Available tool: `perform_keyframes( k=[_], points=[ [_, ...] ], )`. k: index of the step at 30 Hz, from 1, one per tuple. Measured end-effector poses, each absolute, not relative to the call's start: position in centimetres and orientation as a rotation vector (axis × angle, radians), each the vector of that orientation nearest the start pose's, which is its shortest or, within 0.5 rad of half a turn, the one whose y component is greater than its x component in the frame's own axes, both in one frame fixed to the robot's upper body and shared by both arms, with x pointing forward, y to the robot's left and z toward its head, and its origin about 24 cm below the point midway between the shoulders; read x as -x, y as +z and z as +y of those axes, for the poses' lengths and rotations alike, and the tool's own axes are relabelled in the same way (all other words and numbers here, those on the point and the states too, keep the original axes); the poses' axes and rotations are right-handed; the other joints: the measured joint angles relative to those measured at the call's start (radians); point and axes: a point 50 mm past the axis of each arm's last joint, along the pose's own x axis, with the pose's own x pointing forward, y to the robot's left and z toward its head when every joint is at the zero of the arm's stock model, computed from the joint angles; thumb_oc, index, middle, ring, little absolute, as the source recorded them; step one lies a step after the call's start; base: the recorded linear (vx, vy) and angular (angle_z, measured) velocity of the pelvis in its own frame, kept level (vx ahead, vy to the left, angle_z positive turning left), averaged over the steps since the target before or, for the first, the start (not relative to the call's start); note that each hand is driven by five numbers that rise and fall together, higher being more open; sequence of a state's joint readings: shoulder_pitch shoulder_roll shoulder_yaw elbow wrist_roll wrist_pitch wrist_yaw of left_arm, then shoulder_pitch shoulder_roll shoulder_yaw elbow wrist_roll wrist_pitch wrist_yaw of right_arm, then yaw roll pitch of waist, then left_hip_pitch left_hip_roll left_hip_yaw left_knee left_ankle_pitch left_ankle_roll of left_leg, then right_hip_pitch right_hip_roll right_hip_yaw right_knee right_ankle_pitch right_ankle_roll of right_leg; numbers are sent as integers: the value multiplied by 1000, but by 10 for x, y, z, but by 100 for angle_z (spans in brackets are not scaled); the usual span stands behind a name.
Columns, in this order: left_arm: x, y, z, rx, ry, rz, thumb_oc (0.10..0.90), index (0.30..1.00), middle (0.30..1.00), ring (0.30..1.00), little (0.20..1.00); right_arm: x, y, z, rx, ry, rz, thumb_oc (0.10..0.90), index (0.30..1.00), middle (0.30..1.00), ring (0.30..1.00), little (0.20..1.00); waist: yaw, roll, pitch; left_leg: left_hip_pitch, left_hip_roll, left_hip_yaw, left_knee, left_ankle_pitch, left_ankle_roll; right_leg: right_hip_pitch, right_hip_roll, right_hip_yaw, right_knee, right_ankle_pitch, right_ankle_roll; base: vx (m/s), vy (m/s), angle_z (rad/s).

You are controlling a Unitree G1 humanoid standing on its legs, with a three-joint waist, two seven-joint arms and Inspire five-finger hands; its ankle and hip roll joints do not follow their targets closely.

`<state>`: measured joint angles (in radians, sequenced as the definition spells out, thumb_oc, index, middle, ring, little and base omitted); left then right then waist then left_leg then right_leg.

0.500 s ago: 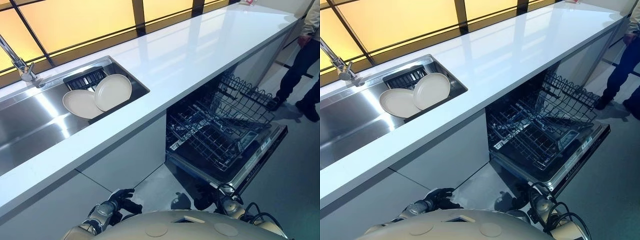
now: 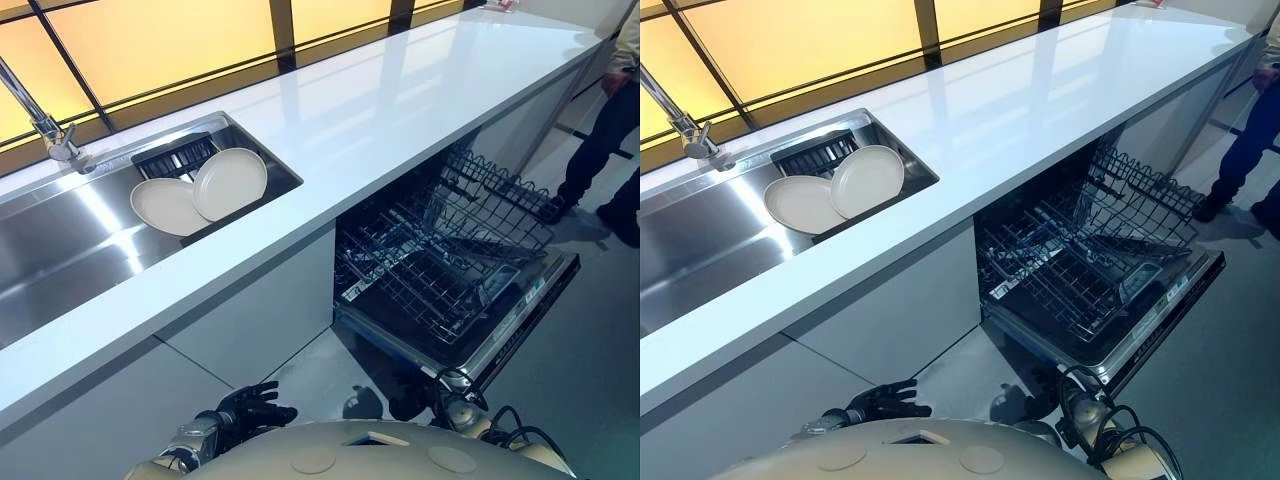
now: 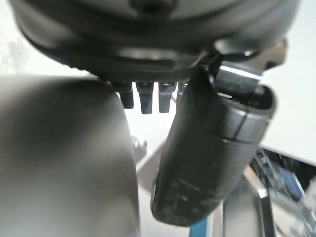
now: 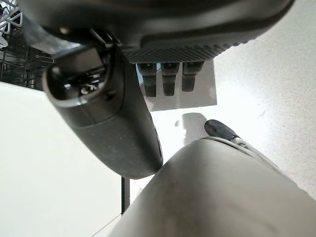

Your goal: Pick up plates and place into dishwasher.

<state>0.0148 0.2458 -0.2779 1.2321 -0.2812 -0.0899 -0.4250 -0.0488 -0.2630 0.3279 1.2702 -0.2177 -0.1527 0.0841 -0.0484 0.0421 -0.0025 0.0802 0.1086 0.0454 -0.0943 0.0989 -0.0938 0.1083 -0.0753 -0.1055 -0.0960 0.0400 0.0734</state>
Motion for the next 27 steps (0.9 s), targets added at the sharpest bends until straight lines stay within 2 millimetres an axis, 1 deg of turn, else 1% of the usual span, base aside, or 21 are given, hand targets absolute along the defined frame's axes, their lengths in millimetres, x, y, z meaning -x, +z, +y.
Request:
perform_keyframes(
  k=[3,5,6,7,9,10,11,13,14,16,18,20,22,23,24,25,26,27],
  points=[
    [-97,-154,201,174,-407,1120,800,900,900,900,900,-108,-157,-224,565,375,1122,800,900,900,900,900,2,16,3,0,-1,0,0,0,0,-1,-1,1,0,0,0,-29,42,0],
    [-109,-147,193,242,-469,1052,800,900,900,900,900,-110,-156,-226,573,381,1118,800,900,900,900,900,2,23,10,-1,-1,1,0,1,0,-1,-1,1,0,0,0,-14,17,0],
    [-121,-140,185,295,-515,992,800,900,900,900,900,-111,-155,-229,579,383,1115,800,900,900,900,900,2,28,15,-1,-2,0,0,1,0,-1,-2,1,0,1,1,0,0,0],
    [-132,-132,177,348,-552,930,800,900,900,900,900,-112,-154,-230,582,382,1117,800,900,900,900,900,2,30,19,-2,-2,0,0,1,1,-1,-2,1,0,3,4,0,0,0],
    [-157,-110,161,500,-616,797,800,900,900,900,900,-113,-154,-231,586,378,1119,800,900,900,900,900,2,33,24,-3,-2,-6,0,3,1,-1,-1,-2,0,3,4,-11,-7,2],
    [-166,-100,155,562,-644,739,800,900,900,900,900,-113,-154,-231,586,377,1120,800,900,900,900,900,2,33,24,-3,-2,-8,0,3,1,0,-1,-4,0,3,4,-25,-19,7],
    [-179,-86,146,631,-697,662,800,900,900,900,900,-113,-154,-231,586,377,1120,800,900,900,900,900,2,32,25,-3,-2,-11,0,3,1,2,-1,-8,0,3,4,-21,-19,7],
    [-195,-62,132,722,-808,552,800,900,900,900,900,-113,-154,-231,587,375,1119,800,900,900,900,900,3,31,25,-4,-2,-14,0,3,1,2,0,-11,0,3,4,-21,-20,5],
    [-200,-52,126,770,-871,501,800,900,900,900,900,-113,-154,-231,588,374,1119,800,900,900,900,900,2,31,25,-4,-2,-14,0,3,0,2,0,-11,0,3,4,0,0,0],
    [-204,-38,118,803,-945,455,800,900,900,900,900,-113,-154,-230,588,373,1117,800,900,900,900,900,2,29,27,-4,-2,-15,0,2,0,2,0,-11,0,4,2,0,0,0],
    [-207,-17,108,868,-1052,380,800,900,900,900,900,-115,-153,-229,589,371,1110,800,900,900,900,900,2,25,38,-5,-2,-21,0,3,0,3,0,-13,0,5,0,0,0,0],
    [-210,9,99,974,-1151,262,800,900,900,900,900,-116,-154,-227,592,364,1103,800,900,900,900,900,3,21,46,-5,-2,-22,0,3,1,4,-1,-15,0,5,1,-4,-9,2],
    [-212,36,91,1063,-1203,138,800,900,900,900,900,-117,-154,-225,597,367,1099,800,900,900,900,900,2,16,50,-5,-2,-22,0,3,1,4,-1,-15,0,3,4,0,0,0],
    [-217,54,89,1137,-1193,38,800,900,900,900,900,-117,-154,-224,598,370,1099,800,900,900,900,900,2,13,52,-5,-2,-23,0,3,1,5,-1,-15,0,3,4,0,0,0],
    [-224,68,89,1178,-1152,-48,800,900,900,900,900,-116,-154,-223,602,372,1099,800,900,900,900,900,2,13,52,-4,-2,-24,0,3,1,6,-1,-16,0,3,4,37,-27,2],
    [-234,82,92,1183,-1074,-138,800,900,900,900,900,-116,-154,-222,606,371,1097,800,900,900,900,900,2,12,52,-4,-2,-26,0,4,2,8,0,-17,0,3,4,27,-17,4],
    [-241,89,96,1166,-1010,-190,800,900,900,900,900,-116,-154,-222,605,367,1094,800,900,900,900,900,2,11,53,-3,-2,-26,0,5,2,9,0,-18,0,3,4,30,-18,4],
    [-254,98,107,1089,-860,-259,800,900,900,900,900,-116,-154,-222,601,362,1094,800,900,900,900,900,2,13,53,0,-2,-28,0,5,2,15,0,-19,0,3,4,35,-11,4]
  ],
)
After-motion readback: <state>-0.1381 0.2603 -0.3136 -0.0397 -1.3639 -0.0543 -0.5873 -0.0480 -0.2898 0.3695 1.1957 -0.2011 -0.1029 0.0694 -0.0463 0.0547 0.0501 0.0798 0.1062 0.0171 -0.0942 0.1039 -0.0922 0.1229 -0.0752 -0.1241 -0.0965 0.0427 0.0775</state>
